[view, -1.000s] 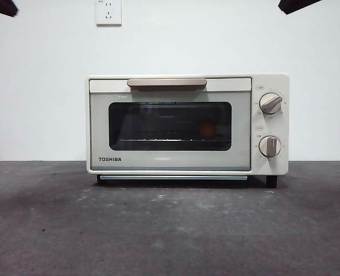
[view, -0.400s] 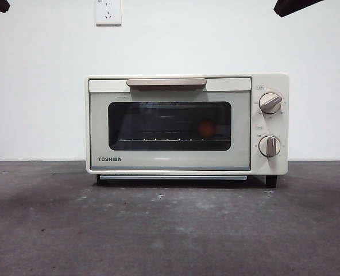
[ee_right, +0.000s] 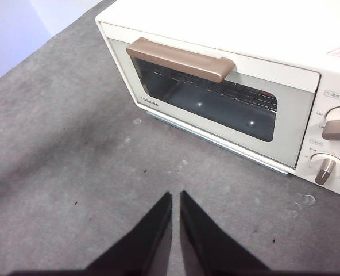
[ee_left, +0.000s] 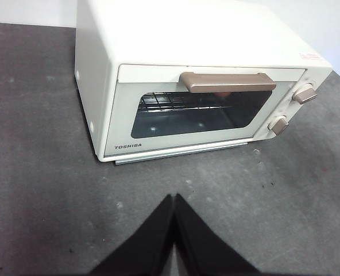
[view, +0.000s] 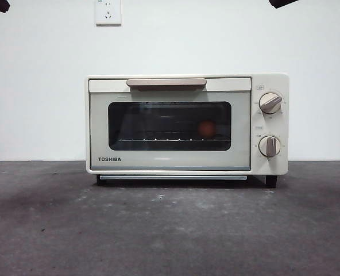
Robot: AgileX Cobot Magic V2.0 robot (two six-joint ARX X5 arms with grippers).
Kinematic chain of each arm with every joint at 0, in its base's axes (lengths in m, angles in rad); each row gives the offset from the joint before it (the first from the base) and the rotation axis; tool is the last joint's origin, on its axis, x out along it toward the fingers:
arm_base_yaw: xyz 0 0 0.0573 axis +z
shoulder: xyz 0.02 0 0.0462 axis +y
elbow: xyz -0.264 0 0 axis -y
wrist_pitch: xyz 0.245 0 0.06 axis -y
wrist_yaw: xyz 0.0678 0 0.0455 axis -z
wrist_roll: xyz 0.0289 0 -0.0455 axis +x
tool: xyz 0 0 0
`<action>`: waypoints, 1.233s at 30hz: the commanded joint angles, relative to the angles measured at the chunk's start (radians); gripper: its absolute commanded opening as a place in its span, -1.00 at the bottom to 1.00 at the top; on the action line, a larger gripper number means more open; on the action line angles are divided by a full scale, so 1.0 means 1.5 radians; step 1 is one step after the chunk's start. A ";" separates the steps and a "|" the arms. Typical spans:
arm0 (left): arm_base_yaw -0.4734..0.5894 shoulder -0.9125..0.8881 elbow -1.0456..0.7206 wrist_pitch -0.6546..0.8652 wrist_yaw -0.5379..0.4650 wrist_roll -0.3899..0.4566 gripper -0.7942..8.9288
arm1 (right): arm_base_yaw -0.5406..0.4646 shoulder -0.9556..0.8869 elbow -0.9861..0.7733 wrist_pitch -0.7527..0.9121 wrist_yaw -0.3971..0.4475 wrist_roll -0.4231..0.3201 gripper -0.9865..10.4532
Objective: Eggoven
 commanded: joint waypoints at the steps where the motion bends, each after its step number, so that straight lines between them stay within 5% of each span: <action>1: -0.003 0.004 0.005 0.007 -0.003 0.008 -0.82 | 0.004 0.002 0.011 0.007 0.002 -0.008 -0.82; 3: -0.003 0.000 0.005 0.006 -0.003 0.009 -0.82 | 0.004 0.002 0.011 0.007 0.003 -0.008 -0.82; 10: 0.071 -0.078 -0.026 0.096 -0.005 0.178 -0.82 | 0.004 0.002 0.011 0.007 0.002 -0.008 -0.82; 18: 0.187 -0.261 -0.258 0.359 -0.061 0.188 -0.82 | 0.004 0.002 0.011 0.007 0.002 -0.008 -0.82; 37: 0.217 -0.448 -0.509 0.283 -0.065 0.171 -0.82 | 0.004 0.002 0.011 0.007 0.002 -0.008 -0.82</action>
